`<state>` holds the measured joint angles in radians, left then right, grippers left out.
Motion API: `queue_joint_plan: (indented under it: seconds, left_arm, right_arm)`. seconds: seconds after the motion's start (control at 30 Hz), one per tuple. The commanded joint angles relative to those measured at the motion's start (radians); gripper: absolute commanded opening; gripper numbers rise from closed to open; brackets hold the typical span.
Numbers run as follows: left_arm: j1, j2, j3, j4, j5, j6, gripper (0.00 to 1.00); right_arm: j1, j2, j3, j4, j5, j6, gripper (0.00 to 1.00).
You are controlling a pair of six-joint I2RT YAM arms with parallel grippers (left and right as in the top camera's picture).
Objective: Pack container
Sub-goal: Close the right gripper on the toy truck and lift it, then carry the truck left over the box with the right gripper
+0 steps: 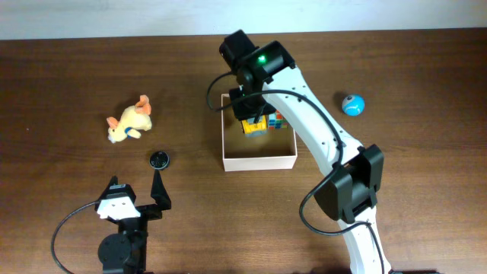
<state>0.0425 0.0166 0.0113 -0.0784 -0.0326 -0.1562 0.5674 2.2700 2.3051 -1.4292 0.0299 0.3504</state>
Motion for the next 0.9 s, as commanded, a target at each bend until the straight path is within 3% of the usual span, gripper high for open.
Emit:
queue_joint_plan:
  seconds: [0.0,0.4,0.87]
  left_arm:
    - [0.006,0.001,-0.002,-0.005,0.011,0.016,0.99]
    - [0.006,0.001,-0.002,-0.005,0.011,0.016,0.99]
    - [0.006,0.001,-0.002,-0.005,0.011,0.016,0.99]
  right_arm:
    - [0.005,0.012,-0.043,0.035,0.015,0.052,0.43]
    - [0.02,0.013,-0.084,0.26,0.012,0.164,0.43]
    - [0.041,0.016,-0.085,0.267,0.012,0.213,0.43]
